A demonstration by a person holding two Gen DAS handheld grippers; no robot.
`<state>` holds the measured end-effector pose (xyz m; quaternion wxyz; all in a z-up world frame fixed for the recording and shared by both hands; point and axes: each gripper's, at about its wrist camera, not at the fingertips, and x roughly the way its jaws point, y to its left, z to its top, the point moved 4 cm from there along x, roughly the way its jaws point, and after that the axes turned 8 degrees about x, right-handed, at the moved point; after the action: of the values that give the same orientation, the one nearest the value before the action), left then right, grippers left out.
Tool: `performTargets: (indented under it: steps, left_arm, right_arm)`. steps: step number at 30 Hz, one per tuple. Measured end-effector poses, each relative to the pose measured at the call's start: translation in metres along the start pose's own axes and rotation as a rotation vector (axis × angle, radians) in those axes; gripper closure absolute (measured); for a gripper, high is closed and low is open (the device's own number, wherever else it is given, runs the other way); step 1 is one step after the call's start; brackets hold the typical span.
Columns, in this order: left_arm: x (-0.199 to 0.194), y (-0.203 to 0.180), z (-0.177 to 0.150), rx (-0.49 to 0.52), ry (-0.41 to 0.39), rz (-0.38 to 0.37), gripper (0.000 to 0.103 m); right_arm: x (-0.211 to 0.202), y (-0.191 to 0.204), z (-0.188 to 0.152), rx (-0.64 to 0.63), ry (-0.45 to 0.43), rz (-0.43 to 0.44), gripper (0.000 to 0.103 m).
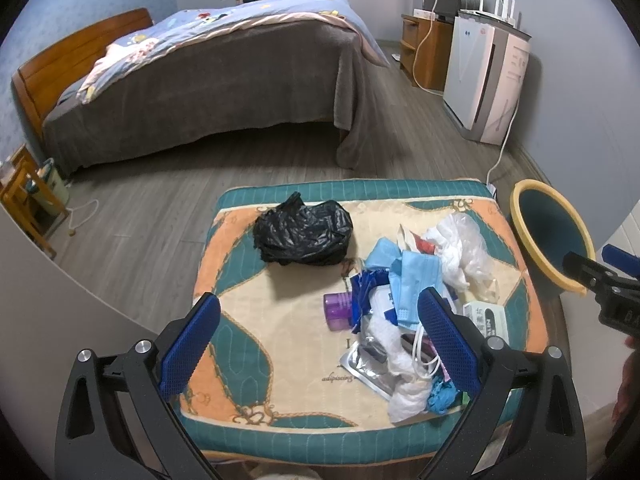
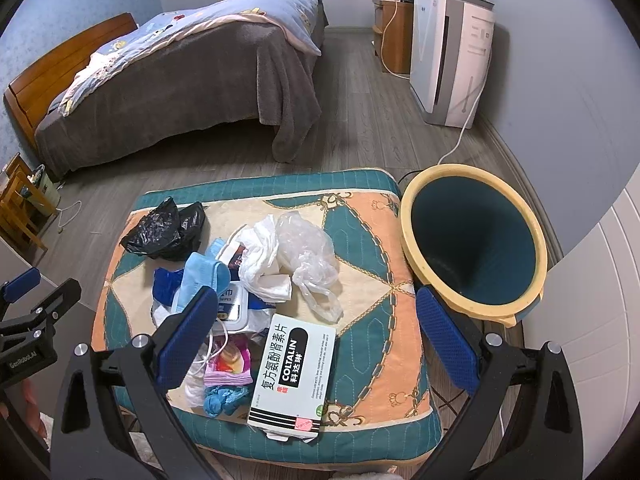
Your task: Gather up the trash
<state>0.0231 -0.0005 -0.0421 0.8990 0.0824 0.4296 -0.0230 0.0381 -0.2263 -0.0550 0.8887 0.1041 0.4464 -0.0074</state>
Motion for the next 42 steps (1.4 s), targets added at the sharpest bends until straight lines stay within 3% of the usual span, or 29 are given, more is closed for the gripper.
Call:
performTargets:
  steps: [42]
  left_arm:
    - [0.0013, -0.0009, -0.0023, 0.005, 0.009, 0.004, 0.005]
  right_arm:
    - [0.0046, -0.0036, -0.0024, 0.005, 0.025, -0.021, 0.006]
